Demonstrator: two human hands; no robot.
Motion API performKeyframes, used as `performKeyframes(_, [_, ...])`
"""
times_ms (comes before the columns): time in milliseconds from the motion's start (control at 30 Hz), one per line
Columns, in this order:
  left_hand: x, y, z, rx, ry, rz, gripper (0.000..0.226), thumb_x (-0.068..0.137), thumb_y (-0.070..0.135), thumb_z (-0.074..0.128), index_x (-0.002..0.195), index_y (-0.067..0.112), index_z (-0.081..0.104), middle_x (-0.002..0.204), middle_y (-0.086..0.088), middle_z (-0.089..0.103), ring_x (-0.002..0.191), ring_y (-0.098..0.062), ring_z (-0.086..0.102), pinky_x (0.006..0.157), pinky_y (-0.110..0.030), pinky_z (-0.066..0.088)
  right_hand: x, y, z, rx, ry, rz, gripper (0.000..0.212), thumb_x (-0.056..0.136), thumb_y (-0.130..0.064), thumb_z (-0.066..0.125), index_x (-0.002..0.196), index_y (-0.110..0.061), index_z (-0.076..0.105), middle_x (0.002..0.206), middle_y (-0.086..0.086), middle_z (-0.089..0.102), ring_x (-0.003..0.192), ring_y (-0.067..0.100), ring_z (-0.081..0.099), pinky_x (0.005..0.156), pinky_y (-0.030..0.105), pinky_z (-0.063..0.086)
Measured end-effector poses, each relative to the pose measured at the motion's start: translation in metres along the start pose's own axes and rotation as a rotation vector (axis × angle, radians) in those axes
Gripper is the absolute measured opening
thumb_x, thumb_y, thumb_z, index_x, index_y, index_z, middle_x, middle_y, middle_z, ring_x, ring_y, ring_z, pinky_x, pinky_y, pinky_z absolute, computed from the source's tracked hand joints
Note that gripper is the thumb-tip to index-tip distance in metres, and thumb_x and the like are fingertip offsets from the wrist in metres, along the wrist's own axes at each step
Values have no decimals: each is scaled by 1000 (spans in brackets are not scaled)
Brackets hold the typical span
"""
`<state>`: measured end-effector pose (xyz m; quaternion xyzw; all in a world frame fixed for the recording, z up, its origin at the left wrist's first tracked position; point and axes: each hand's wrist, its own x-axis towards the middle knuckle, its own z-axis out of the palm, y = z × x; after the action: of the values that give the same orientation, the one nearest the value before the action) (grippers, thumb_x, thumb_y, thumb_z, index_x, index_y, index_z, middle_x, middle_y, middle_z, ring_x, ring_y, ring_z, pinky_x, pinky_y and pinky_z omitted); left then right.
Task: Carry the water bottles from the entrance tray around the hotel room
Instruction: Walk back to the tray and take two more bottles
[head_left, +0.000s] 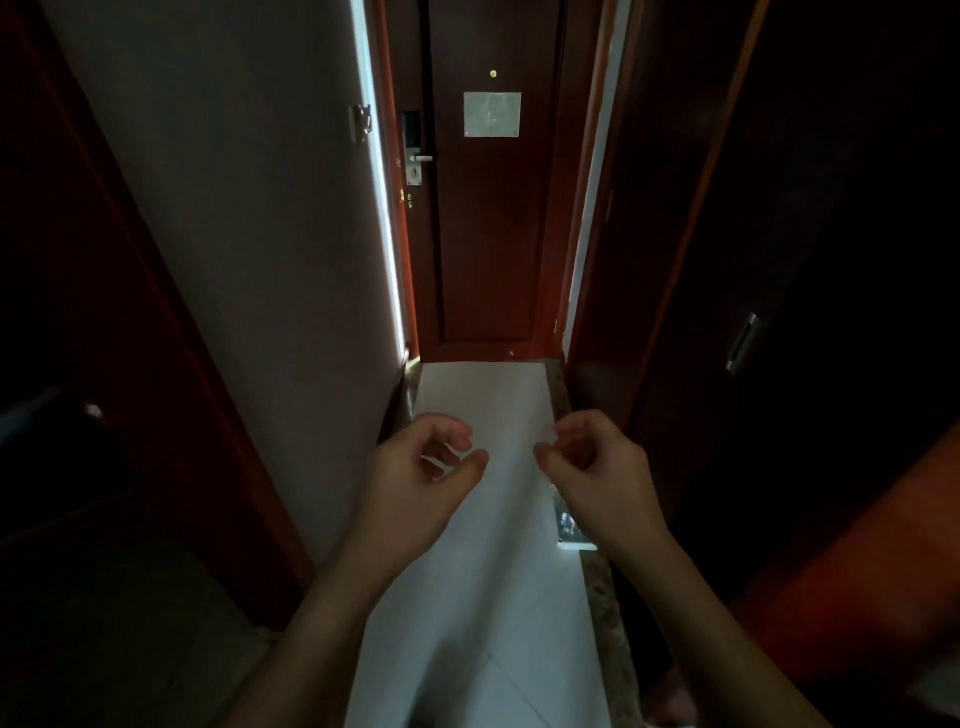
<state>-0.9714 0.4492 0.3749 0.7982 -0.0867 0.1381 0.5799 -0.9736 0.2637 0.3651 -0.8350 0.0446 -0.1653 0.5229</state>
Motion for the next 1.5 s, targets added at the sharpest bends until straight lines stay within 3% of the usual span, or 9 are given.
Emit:
performKeyframes(67, [41,-21,2,6,-29,17,12,78,18,78,84,18,68,86,4,71,76,-15,66,72,-32,55,32,4,19,-18,9,3,22,80,-27,76,98,-21,65,86,-5,69,74,11,68,69,34,58])
performKeyframes(200, [133,-53,5,14,-86,83,14,79,16,77,86,25,68,84,11,69,74,-5,63,67,-18,51,104,1,53,-63,53,0,22,80,-26,77,98,-21,65,86,-4,70,73,11,67,67,30,57])
performKeyframes(367, [244,-80,19,-8,-166,158,18,78,14,77,84,27,67,89,16,67,76,-3,63,65,-14,49,191,-3,71,-119,148,38,16,80,-22,77,90,-22,64,76,-4,68,71,6,64,56,12,46])
performKeyframes(600, [331,-116,70,-21,-303,173,14,81,13,75,88,22,67,85,13,67,83,0,62,67,-16,51,270,40,78,-163,250,125,17,79,-20,77,90,-23,64,75,-9,67,68,-7,62,57,6,42])
performKeyframes(867, [433,-168,168,53,-368,142,16,82,10,75,89,22,67,85,13,67,83,0,63,67,-11,51,400,134,81,-98,245,223,19,79,-21,77,95,-18,67,82,-3,71,76,9,67,68,22,52])
performKeyframes(1100, [544,-208,267,136,-398,105,10,83,24,71,91,26,65,87,12,68,81,-5,66,62,-14,52,544,223,82,1,170,337,22,84,-22,75,100,-24,60,88,-9,66,77,5,63,61,8,47])
performKeyframes(1267, [599,-230,335,121,-411,90,15,80,39,62,90,29,65,85,16,68,79,-3,67,63,-12,51,614,272,66,25,229,436,22,83,-25,74,101,-17,65,90,-2,70,83,12,67,75,28,54])
performKeyframes(1400, [620,-251,380,99,-491,91,7,83,23,68,89,25,66,86,19,68,80,2,66,66,-8,48,635,314,51,-12,279,502,14,84,-23,72,91,-18,60,73,-7,63,63,6,59,57,8,44])
performKeyframes(1500, [637,-271,414,85,-576,81,9,82,16,68,89,22,67,83,15,69,81,3,66,67,-6,47,645,344,44,-53,302,549,17,85,-29,70,96,-21,59,71,-12,61,61,0,58,55,4,40])
